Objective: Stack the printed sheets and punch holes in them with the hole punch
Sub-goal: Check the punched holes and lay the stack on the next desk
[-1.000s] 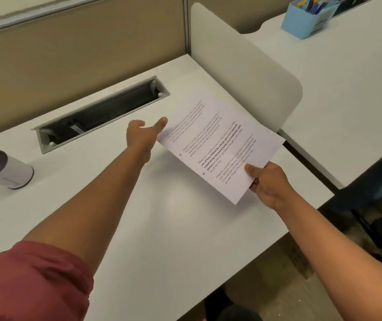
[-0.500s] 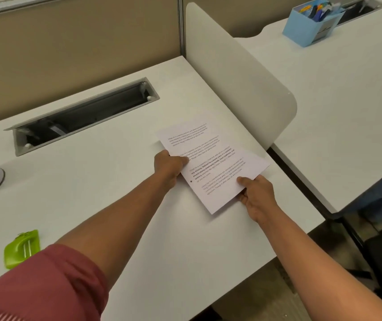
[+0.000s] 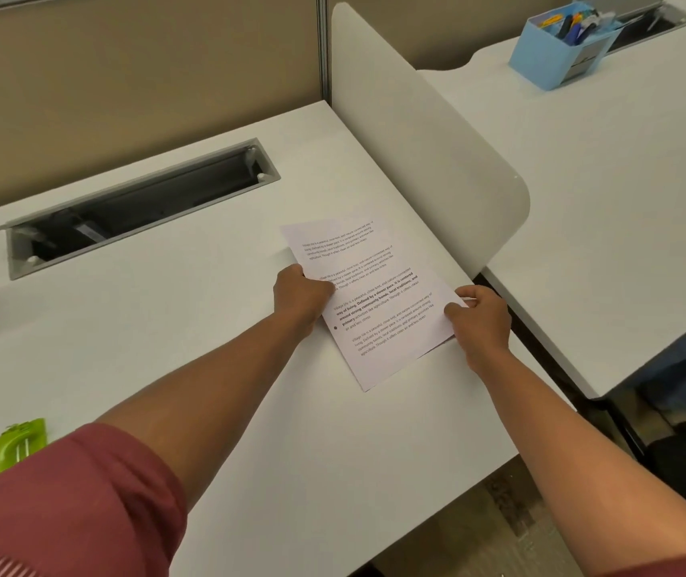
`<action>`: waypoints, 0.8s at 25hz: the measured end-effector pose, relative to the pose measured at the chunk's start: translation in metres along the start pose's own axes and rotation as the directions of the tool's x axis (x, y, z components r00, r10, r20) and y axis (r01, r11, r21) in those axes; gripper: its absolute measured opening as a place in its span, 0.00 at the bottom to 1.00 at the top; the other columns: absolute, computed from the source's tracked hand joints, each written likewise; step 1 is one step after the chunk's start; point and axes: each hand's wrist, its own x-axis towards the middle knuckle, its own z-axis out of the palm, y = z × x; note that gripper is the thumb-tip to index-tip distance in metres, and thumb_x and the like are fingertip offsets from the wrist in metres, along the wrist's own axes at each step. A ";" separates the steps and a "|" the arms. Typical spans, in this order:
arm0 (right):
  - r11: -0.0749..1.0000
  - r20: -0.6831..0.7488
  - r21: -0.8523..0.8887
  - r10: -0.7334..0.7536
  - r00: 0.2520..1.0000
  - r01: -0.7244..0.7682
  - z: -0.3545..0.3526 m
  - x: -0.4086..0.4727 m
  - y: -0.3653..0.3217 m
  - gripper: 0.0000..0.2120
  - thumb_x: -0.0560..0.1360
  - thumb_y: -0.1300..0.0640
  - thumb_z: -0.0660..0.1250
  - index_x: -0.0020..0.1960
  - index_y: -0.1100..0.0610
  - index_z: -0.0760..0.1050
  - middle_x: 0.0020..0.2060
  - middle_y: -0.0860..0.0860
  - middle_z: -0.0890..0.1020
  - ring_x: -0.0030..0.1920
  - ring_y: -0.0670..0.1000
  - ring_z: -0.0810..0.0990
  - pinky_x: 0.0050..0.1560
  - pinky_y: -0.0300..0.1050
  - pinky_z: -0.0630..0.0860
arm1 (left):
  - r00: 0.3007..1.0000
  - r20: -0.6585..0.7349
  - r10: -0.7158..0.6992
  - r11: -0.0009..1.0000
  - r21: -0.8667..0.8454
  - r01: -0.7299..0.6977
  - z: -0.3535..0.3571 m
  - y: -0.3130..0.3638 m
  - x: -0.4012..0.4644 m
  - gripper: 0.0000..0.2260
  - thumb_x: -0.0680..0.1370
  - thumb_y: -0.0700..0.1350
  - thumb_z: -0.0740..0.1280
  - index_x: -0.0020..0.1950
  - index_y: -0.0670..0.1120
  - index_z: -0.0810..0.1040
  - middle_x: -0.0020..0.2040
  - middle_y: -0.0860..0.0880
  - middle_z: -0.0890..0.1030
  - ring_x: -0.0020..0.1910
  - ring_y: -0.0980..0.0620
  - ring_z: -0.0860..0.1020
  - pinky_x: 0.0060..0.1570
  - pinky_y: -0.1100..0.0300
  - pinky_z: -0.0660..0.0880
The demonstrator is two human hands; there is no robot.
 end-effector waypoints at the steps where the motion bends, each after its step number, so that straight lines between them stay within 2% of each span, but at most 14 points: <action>1: 0.999 0.001 -0.040 -0.019 1.000 0.019 0.000 0.001 0.000 0.16 0.73 0.63 0.69 0.59 0.52 0.78 0.55 0.52 0.82 0.50 0.55 0.83 0.39 0.43 0.77 | 0.999 0.001 0.033 0.998 0.052 -0.033 0.001 0.002 -0.001 0.11 0.66 0.41 0.70 0.47 0.49 0.79 0.45 0.54 0.84 0.43 0.51 0.85 0.41 0.53 0.85; 5: 0.984 0.010 -0.153 -0.089 0.996 0.090 0.004 0.001 0.004 0.20 0.74 0.62 0.70 0.65 0.53 0.77 0.58 0.54 0.82 0.54 0.55 0.81 0.54 0.52 0.80 | 0.993 -0.028 0.114 0.967 0.234 -0.104 0.001 0.002 -0.002 0.14 0.67 0.45 0.70 0.52 0.47 0.77 0.48 0.52 0.83 0.44 0.49 0.83 0.42 0.51 0.84; 10: 0.975 0.006 -0.195 -0.104 0.995 0.103 0.006 0.001 0.006 0.23 0.74 0.61 0.68 0.69 0.53 0.74 0.60 0.54 0.80 0.54 0.54 0.79 0.57 0.55 0.80 | 0.983 -0.052 0.176 0.943 0.295 -0.153 0.000 -0.002 -0.003 0.16 0.68 0.46 0.73 0.53 0.46 0.76 0.49 0.50 0.82 0.46 0.47 0.82 0.45 0.48 0.83; 16: 0.970 0.006 -0.223 -0.102 0.995 0.101 0.008 0.003 0.007 0.23 0.74 0.61 0.67 0.69 0.54 0.73 0.60 0.55 0.80 0.55 0.55 0.80 0.57 0.55 0.80 | 0.975 -0.059 0.214 0.933 0.307 -0.186 -0.002 -0.005 -0.003 0.19 0.69 0.48 0.75 0.56 0.49 0.71 0.52 0.52 0.81 0.50 0.47 0.81 0.45 0.53 0.79; 18: 0.970 0.002 -0.223 -0.099 0.995 0.097 0.009 0.004 0.008 0.22 0.75 0.61 0.67 0.69 0.54 0.73 0.60 0.55 0.81 0.55 0.56 0.80 0.57 0.55 0.80 | 0.969 -0.073 0.236 0.918 0.343 -0.198 -0.002 -0.005 -0.002 0.27 0.69 0.50 0.76 0.64 0.48 0.69 0.58 0.50 0.77 0.54 0.48 0.79 0.47 0.56 0.74; 20: 0.970 0.002 -0.225 -0.097 0.995 0.095 0.010 0.004 0.009 0.22 0.75 0.61 0.67 0.69 0.54 0.73 0.61 0.55 0.80 0.56 0.56 0.80 0.58 0.56 0.79 | 0.967 -0.057 0.248 0.896 0.392 -0.207 -0.003 -0.007 0.000 0.39 0.70 0.52 0.77 0.76 0.49 0.61 0.67 0.49 0.67 0.54 0.50 0.74 0.52 0.58 0.71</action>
